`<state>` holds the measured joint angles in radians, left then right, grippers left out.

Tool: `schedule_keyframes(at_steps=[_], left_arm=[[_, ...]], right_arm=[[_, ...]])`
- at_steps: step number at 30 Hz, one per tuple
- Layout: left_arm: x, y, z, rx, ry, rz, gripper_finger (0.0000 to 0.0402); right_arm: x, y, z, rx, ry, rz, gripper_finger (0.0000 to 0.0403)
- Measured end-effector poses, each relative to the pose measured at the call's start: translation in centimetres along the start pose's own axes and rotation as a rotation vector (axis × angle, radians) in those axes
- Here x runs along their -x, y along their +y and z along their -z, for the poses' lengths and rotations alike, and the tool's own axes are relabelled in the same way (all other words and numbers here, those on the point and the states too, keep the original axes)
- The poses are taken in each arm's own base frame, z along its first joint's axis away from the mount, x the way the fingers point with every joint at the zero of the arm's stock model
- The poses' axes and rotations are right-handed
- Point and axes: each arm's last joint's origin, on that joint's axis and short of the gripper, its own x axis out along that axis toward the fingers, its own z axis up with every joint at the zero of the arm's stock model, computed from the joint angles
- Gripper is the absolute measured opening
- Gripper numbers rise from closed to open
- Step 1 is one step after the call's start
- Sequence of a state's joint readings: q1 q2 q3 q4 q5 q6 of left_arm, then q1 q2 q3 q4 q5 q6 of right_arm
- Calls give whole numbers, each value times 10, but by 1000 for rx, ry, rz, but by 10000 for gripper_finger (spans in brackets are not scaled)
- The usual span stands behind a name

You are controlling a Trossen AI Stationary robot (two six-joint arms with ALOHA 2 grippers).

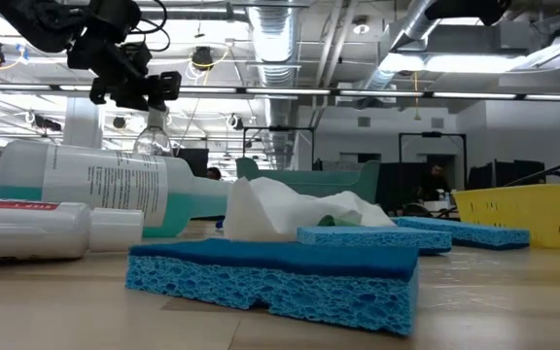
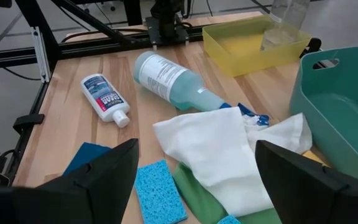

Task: Pick & Place Kitchen Items
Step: Put the transparent spray bottle into the left yellow bin, then put the blue spray bottle into the left yellow bin

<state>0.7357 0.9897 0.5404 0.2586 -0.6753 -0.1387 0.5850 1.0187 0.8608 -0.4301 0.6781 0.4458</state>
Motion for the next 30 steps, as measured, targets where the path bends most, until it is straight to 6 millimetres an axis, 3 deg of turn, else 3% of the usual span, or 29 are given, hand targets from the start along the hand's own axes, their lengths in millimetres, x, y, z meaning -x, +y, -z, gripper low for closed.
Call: schedule_keyframes(at_steps=[10, 18, 23, 30], left_arm=[[3, 1, -10, 16, -83, -20, 259], [39, -3, -38, 44, -204, 111, 280], [75, -16, -43, -20, -249, 344, 272], [120, -46, -29, -105, -206, 909, 255]], right_arm=[[0, 0, 0, -5, -4, -2, 311], [0, 1, 0, -20, -3, -5, 311], [0, 1, 0, -20, -3, -5, 311], [0, 1, 0, -19, -3, -5, 311]])
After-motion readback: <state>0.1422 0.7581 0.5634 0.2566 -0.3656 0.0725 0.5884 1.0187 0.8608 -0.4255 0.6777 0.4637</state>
